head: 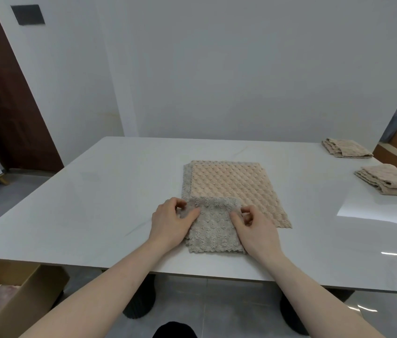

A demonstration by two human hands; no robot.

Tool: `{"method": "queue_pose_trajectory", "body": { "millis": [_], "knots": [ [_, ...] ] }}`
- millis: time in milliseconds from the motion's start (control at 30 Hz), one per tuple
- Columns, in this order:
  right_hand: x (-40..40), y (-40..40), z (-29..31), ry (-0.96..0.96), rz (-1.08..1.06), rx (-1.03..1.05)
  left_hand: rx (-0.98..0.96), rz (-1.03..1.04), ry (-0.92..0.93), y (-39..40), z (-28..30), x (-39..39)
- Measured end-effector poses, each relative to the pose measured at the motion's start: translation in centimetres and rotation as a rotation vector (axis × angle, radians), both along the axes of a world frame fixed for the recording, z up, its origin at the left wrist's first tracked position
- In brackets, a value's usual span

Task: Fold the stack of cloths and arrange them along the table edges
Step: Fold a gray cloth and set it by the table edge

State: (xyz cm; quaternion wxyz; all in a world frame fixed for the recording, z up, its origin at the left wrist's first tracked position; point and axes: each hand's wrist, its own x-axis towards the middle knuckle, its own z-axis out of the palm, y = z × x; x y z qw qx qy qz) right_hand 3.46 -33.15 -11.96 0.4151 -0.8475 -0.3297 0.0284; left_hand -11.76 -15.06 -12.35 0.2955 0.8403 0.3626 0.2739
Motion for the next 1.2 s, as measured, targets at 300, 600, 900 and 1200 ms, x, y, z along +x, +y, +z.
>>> {"method": "queue_pose_trajectory", "body": {
  "millis": [300,600,900,1200],
  "knots": [
    [0.6,-0.3,-0.2,0.086,0.054,0.1,-0.097,-0.157,-0.159,-0.9,1.1,-1.0],
    [-0.1,-1.2,0.7,0.172,0.123,0.187,-0.203,-0.271,-0.108,-2.1,2.0,-1.5],
    [0.3,-0.7,-0.3,0.249,0.126,0.096,-0.19,-0.238,-0.024,-1.8,1.8,-0.2],
    [0.0,0.6,10.1,0.663,0.019,-0.055,-0.695,0.111,-0.044,-5.2,10.1,1.3]
  ]
}}
